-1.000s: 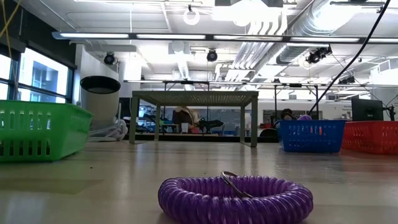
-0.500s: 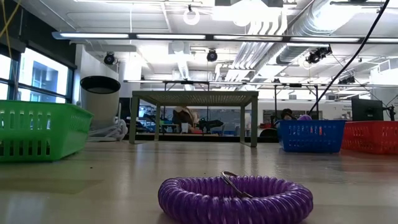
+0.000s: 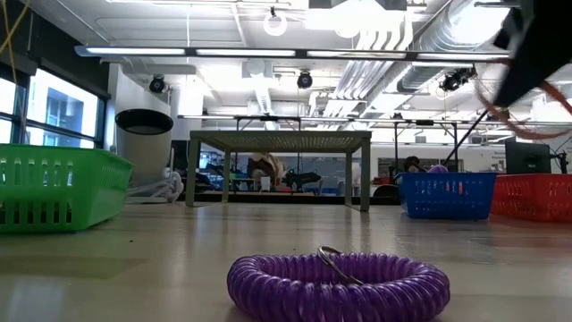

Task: Pick & Place Office Desk Supplies
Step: Put the orange rubber band into the red bin

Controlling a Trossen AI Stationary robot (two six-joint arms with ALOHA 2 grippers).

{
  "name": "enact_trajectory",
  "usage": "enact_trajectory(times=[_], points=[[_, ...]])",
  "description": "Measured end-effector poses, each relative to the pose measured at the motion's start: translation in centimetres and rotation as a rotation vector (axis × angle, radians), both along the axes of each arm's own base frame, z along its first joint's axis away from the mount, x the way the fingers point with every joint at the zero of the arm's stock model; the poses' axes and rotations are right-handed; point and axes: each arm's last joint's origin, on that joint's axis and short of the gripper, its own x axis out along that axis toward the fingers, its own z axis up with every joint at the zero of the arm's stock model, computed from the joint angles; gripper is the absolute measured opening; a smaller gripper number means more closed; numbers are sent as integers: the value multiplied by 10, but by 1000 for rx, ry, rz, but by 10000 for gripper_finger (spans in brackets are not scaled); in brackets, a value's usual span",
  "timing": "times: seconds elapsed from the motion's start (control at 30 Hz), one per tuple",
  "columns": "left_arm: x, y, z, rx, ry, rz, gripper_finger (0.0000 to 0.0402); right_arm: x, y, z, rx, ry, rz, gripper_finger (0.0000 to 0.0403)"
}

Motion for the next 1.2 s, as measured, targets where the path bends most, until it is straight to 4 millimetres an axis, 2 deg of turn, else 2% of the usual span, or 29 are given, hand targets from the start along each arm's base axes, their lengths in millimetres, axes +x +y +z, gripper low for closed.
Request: enact_trajectory(times=[0.23,0.37,0.53,0.67,0.93,1.2], points=[[-4,-7,-2,-116,111,-169,141,-48,-43,39,-44,130,-288,2],[-6,-10,-4,-127,111,-187,141,-74,-72,61,-97,167,-460,2],[-8,-14,-5,-135,105,-187,141,-86,-103,72,-40,144,-562,2],[-10,-17,-5,-149,108,-180,141,-87,-128,65,-7,247,-685,2],[-21,-31,-5,-158,113,-213,141,-88,-170,35,2,463,-818,2],[-28,-39,-5,-157,114,-238,141,-89,-198,15,34,545,-842,2]])
